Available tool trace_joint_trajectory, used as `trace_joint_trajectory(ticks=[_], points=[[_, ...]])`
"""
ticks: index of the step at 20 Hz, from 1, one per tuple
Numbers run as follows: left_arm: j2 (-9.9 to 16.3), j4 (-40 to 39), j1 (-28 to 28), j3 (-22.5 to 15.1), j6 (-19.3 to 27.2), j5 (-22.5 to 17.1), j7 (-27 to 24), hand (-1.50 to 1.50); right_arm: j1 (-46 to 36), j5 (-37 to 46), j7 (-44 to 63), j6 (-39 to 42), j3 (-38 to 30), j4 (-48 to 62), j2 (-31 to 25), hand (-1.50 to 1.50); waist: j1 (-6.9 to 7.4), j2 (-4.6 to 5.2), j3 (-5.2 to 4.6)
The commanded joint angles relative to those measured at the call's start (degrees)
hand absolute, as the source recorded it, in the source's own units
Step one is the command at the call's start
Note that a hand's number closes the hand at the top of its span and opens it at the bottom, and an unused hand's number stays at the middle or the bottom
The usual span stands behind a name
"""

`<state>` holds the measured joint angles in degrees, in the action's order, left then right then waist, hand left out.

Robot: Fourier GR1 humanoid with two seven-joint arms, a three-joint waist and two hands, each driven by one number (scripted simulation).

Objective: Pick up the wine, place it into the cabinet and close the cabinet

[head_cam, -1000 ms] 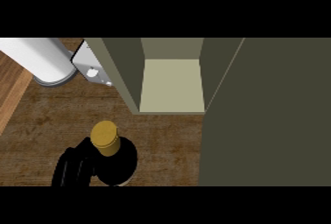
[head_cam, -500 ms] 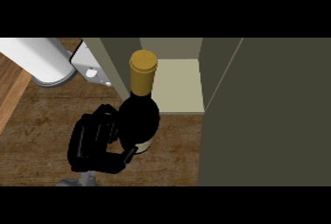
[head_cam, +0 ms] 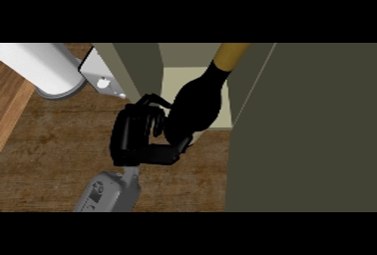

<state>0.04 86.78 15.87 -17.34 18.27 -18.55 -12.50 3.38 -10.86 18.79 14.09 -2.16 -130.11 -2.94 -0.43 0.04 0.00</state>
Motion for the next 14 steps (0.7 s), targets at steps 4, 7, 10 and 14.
trace_joint_trajectory(ticks=[4, 7, 10, 14], points=[[-0.04, -13.65, 9.63, -1.1, 3.16, 1.87, -2.77, 1.5, 5.02, 1.37, -1.0, 1.31, 2.42, -4.26, 0.71, -1.5, -0.35, 0.0, 0.0], [-0.04, -14.35, 8.89, -7.36, 8.57, -0.76, -5.02, 1.5, 2.21, 1.99, 0.22, -0.24, 1.67, -2.67, 0.7, -1.5, -0.08, -0.01, -0.01], [-0.04, -18.33, 10.87, -4.5, 6.85, -3.19, -5.89, 1.5, 2.38, 0.8, -2.91, 0.9, 0.07, 0.83, 0.65, -1.5, -0.01, 0.01, 0.0], [-0.04, -23.9, 12.89, -9.83, 13.46, -9.58, -11.53, 1.5, 9.8, 0.57, -3.63, 3.28, 1.92, -5.45, 1.32, -1.5, -0.69, 0.02, -0.01]])
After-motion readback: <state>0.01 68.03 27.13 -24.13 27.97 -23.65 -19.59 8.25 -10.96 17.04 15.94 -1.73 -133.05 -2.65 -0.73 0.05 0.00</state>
